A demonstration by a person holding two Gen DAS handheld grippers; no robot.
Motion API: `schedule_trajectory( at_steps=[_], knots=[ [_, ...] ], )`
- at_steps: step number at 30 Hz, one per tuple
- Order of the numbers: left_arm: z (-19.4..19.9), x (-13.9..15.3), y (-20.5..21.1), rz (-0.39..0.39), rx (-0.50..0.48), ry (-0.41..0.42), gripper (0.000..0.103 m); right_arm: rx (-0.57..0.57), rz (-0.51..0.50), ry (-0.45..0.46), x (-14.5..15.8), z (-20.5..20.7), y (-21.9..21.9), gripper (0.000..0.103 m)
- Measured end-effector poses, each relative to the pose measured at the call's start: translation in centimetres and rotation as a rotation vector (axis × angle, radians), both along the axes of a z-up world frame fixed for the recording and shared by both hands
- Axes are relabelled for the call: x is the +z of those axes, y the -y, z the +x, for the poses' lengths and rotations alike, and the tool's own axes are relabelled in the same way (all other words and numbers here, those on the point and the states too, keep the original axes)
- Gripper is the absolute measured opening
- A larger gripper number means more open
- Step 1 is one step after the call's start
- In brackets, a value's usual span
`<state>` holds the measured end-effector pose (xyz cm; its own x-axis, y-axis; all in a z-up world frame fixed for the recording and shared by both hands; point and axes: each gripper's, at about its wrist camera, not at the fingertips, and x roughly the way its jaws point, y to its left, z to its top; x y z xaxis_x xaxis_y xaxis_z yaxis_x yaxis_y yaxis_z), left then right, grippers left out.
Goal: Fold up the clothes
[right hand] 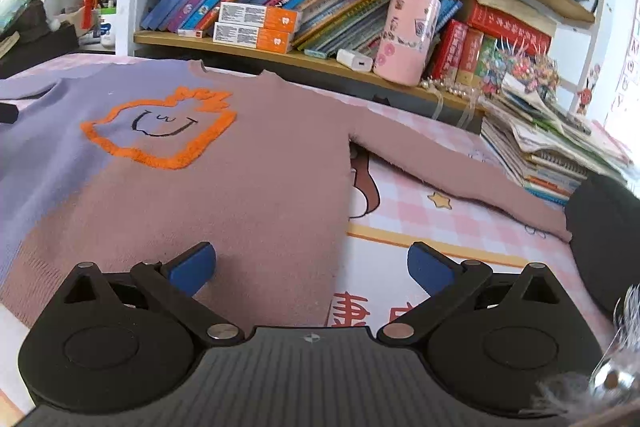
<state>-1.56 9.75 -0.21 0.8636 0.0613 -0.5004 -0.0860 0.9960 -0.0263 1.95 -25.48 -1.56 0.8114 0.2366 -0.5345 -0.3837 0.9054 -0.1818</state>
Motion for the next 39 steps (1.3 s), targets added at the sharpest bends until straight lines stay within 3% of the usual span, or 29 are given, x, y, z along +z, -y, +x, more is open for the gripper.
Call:
schedule_trajectory(
  at_steps=[8,13,22,28,32,34,37,39],
  knots=[
    [0.0,0.0,0.2,0.009,-0.011,-0.002,0.103,0.049,-0.013,0.002,0.2,0.2,-1.8,0.103],
    [0.0,0.0,0.4,0.016,-0.011,-0.007,0.103,0.119,0.037,-0.01,0.3,0.3,-2.3,0.103],
    [-0.6,1.4,0.5,0.134,-0.037,0.008,0.103,0.165,0.009,-0.045,-0.2,0.6,-3.3,0.103],
    [-1.8,3.0,-2.5,0.068,0.04,0.158,0.103,0.149,0.008,-0.043,-0.2,0.7,-3.2,0.103],
    [-0.7,3.1,-4.5,0.206,0.156,0.133,0.103,0.15,-0.011,-0.024,-0.2,0.4,-3.4,0.103],
    [0.2,3.2,-6.0,0.219,0.178,0.074,0.103,0.15,-0.032,-0.003,-0.2,0.1,-3.7,0.103],
    [1.1,3.9,-9.4,0.123,0.207,0.0,0.103,0.149,-0.068,0.03,-0.3,-0.4,-4.1,0.103],
    [1.2,3.9,-12.1,0.033,0.282,-0.013,0.103,0.149,-0.079,0.04,-0.3,-0.5,-4.2,0.103]
  ],
)
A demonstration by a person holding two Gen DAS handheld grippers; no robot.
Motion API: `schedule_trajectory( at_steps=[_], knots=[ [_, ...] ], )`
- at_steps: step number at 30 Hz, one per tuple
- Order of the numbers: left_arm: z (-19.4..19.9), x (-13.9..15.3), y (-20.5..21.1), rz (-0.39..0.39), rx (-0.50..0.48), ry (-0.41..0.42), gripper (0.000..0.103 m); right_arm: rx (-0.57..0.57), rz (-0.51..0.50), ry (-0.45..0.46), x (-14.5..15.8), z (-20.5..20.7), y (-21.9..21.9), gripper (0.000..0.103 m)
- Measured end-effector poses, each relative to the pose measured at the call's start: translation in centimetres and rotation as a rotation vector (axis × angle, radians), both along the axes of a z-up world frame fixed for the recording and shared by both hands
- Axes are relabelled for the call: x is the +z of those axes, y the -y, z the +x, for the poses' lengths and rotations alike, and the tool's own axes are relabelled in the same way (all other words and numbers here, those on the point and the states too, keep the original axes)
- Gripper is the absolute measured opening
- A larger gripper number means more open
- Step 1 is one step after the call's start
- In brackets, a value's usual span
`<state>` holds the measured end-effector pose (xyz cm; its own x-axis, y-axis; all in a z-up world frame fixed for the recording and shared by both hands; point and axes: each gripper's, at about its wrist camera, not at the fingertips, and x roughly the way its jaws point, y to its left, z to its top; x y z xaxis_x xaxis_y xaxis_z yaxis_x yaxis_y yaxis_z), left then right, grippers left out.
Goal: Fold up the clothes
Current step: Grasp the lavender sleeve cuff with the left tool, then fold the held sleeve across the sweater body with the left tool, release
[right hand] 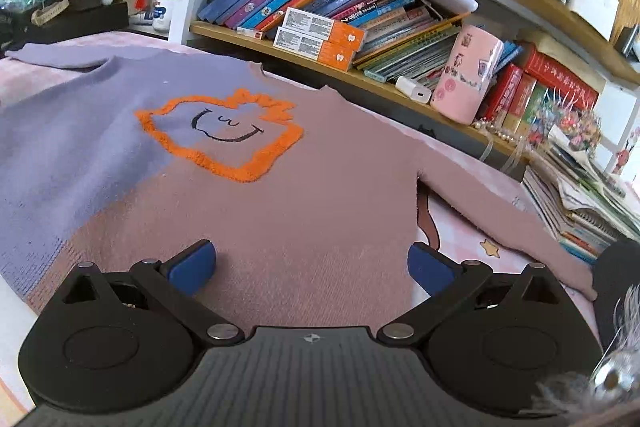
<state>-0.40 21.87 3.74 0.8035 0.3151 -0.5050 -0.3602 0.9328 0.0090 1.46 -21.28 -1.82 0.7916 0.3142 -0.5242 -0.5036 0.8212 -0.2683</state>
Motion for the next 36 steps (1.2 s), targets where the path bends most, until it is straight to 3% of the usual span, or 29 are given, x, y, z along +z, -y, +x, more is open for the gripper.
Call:
schedule_trajectory(
  at_steps=[4,7,13,18,24,25,26,28,33,36],
  knots=[
    [-0.1,-0.6,-4.7,-0.081,0.168,-0.009,0.103,0.0,0.019,-0.019,0.1,0.3,0.3,0.103],
    [-0.4,-1.1,-7.5,-0.174,0.217,-0.007,0.103,0.001,0.037,-0.039,0.1,0.5,0.6,0.103],
    [-0.8,-2.2,-11.5,-0.435,0.305,0.079,0.103,0.013,0.047,-0.051,0.1,0.5,0.6,0.103],
    [-0.8,-3.0,-13.3,-0.534,0.345,0.143,0.099,0.023,0.051,-0.056,0.1,0.6,0.7,0.103],
    [-0.6,-4.0,-14.7,-0.652,0.392,0.219,0.076,0.055,0.054,-0.062,0.2,0.4,0.5,0.103],
    [-0.6,-4.2,-14.9,-0.671,0.396,0.225,0.069,0.058,0.053,-0.061,0.2,0.4,0.5,0.103],
    [-0.5,-4.4,-15.1,-0.689,0.4,0.23,0.054,0.06,0.052,-0.061,0.2,0.3,0.4,0.103],
    [-0.3,-5.0,-15.0,-0.747,0.386,0.24,0.04,0.06,0.051,-0.06,0.2,0.3,0.4,0.103],
    [0.3,-5.4,-14.3,-0.757,0.36,0.251,0.039,0.061,0.051,-0.061,0.2,0.3,0.5,0.103],
    [0.4,-5.7,-14.9,-0.745,0.394,0.26,0.026,0.061,0.051,-0.061,0.3,0.4,0.5,0.103]
  ],
)
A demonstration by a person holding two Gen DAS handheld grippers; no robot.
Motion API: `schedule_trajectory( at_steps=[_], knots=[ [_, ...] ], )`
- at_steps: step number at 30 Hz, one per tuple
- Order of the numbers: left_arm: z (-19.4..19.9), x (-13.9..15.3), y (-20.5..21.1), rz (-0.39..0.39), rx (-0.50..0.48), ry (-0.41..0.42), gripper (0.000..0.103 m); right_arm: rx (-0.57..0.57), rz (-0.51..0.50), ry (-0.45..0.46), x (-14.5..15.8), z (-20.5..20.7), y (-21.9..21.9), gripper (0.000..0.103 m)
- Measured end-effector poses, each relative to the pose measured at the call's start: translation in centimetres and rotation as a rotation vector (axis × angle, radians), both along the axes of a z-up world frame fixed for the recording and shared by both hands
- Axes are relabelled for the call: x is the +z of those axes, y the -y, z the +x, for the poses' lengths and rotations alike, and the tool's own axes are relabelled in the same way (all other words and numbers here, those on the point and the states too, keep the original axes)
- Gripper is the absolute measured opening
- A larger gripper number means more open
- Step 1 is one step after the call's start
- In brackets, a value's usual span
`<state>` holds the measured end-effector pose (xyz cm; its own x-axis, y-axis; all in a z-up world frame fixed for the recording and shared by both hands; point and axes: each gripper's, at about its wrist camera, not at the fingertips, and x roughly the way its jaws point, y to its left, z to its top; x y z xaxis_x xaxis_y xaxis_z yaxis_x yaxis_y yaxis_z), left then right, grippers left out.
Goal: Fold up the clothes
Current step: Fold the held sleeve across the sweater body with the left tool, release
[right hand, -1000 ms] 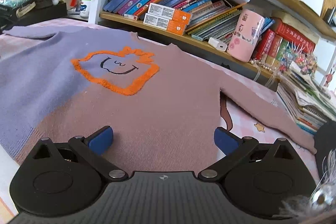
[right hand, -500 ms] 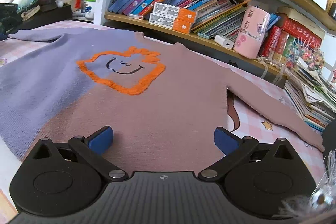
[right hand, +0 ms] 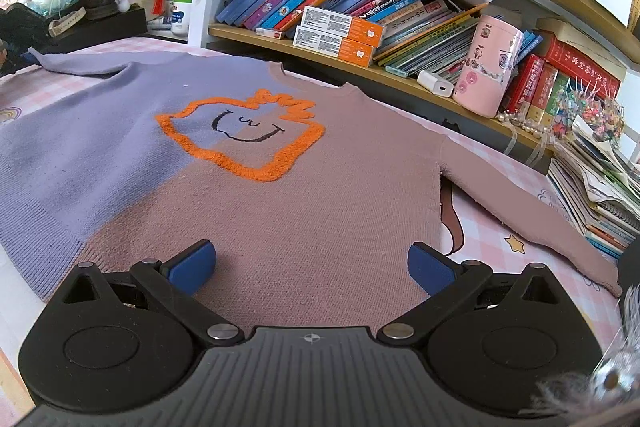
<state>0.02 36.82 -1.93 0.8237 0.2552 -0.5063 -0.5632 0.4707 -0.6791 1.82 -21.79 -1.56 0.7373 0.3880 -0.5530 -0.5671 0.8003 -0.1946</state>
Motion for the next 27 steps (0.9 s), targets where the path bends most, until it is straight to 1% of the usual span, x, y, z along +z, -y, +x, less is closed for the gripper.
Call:
schedule_trajectory(
  at_steps=[3,4,5,6,7,9,10,11,13,19,22,24,27],
  knots=[
    [0.0,-0.4,-0.4,0.014,0.028,-0.001,0.021,0.0,0.001,0.0,0.0,0.0,0.0,0.103],
    [-0.1,-0.5,-0.4,0.018,0.034,-0.003,0.015,0.0,0.001,-0.001,0.0,0.0,0.0,0.103],
    [-0.1,-0.6,-0.4,0.022,0.039,-0.008,0.007,0.0,0.001,0.0,0.0,0.0,0.0,0.103],
    [0.0,-0.5,-0.4,0.03,0.041,-0.022,0.004,0.0,0.0,0.001,0.0,-0.1,0.0,0.103],
    [0.1,-0.3,-0.3,0.04,0.041,-0.038,0.004,0.0,-0.001,0.002,0.0,0.0,0.0,0.103],
    [0.5,0.8,1.0,0.109,0.029,-0.054,0.003,0.001,-0.002,0.004,0.0,0.0,0.0,0.103],
    [0.8,1.6,1.9,0.146,0.006,-0.034,0.003,0.001,-0.002,0.005,0.0,0.0,0.0,0.103],
    [1.2,2.5,2.9,0.181,-0.024,-0.002,0.003,0.0,-0.002,0.004,0.0,-0.1,0.0,0.103],
    [2.6,4.5,5.2,0.222,-0.101,0.046,0.003,0.0,-0.002,0.004,0.0,-0.1,0.0,0.103],
    [9.8,10.0,14.2,0.303,-0.388,0.138,0.003,0.001,-0.01,0.013,0.0,-0.2,-0.1,0.103],
    [12.8,11.4,19.2,0.319,-0.512,0.186,0.003,0.001,-0.006,0.008,0.1,-0.1,0.0,0.103],
    [14.5,12.0,22.4,0.315,-0.58,0.215,0.003,0.002,0.002,-0.002,0.1,0.1,0.2,0.103],
    [16.7,12.1,26.8,0.295,-0.661,0.249,0.003,0.002,0.01,-0.012,0.1,0.2,0.3,0.103]
  ],
)
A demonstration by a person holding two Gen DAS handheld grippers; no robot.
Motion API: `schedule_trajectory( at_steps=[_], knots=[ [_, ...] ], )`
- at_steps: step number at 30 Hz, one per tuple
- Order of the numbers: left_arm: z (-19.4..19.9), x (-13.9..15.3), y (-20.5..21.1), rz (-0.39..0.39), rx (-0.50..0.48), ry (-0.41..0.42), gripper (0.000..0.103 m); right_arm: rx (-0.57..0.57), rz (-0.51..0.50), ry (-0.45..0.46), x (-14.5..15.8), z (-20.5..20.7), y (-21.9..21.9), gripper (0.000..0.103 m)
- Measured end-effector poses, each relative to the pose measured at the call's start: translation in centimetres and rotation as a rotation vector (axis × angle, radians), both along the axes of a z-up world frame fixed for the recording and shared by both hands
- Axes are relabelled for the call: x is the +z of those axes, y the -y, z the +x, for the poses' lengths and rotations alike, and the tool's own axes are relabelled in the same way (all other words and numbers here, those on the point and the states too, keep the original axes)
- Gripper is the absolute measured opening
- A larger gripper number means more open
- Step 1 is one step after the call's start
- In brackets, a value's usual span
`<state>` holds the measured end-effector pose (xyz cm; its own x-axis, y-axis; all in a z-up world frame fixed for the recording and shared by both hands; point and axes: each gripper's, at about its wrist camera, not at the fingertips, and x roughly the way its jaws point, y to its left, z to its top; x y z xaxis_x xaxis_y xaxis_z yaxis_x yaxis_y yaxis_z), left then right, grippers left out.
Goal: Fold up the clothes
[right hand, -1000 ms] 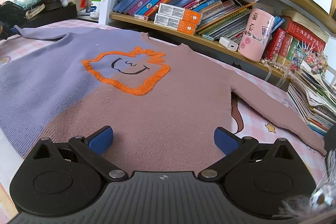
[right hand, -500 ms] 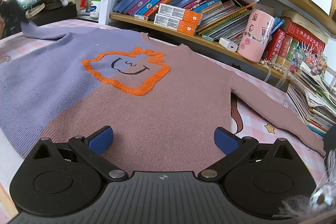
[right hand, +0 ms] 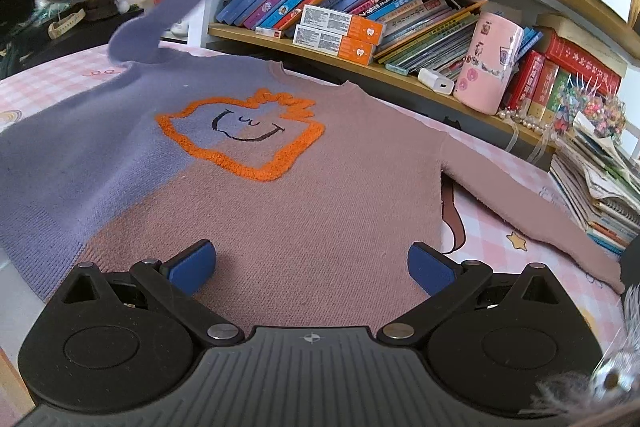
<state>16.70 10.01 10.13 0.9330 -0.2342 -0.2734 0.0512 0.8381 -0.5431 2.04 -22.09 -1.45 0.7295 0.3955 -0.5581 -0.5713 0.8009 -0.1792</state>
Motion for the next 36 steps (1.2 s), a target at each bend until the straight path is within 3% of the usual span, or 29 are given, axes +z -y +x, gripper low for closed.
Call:
schedule_trajectory(
  at_steps=[8,12,15,17,19,22,25,29,34,36],
  knots=[
    [4.7,-1.5,9.1,-0.003,-0.163,-0.021,0.004,0.001,-0.008,0.011,0.0,-0.1,-0.1,0.103],
    [6.7,-4.0,12.2,-0.017,-0.207,-0.116,0.008,0.002,-0.007,0.01,0.0,-0.1,-0.1,0.103],
    [6.1,-5.1,12.9,-0.045,-0.26,-0.149,0.042,0.002,0.003,-0.003,0.0,0.1,0.1,0.103],
    [4.5,-5.0,12.5,-0.009,-0.272,-0.124,0.066,0.003,0.007,-0.007,0.0,0.1,0.1,0.103],
    [2.6,-4.5,11.2,0.065,-0.269,-0.107,0.072,0.003,0.009,-0.01,0.0,0.2,0.2,0.103],
    [-1.9,-4.8,8.1,0.193,-0.267,-0.125,0.075,0.004,0.012,-0.013,0.0,0.1,0.2,0.103],
    [-7.3,-6.0,4.9,0.325,-0.251,-0.202,0.076,0.004,0.014,-0.015,-0.1,0.2,0.2,0.103],
    [-13.8,-7.6,1.0,0.465,-0.117,-0.297,0.076,0.004,0.016,-0.02,-0.1,0.3,0.2,0.103],
    [-18.3,-8.7,-1.9,0.498,-0.028,-0.283,0.075,0.004,0.039,-0.051,-0.2,0.7,0.5,0.103],
    [-18.7,-9.1,-2.2,0.504,-0.028,-0.266,0.07,0.002,0.059,-0.078,-0.2,1.1,0.8,0.103]
  ],
)
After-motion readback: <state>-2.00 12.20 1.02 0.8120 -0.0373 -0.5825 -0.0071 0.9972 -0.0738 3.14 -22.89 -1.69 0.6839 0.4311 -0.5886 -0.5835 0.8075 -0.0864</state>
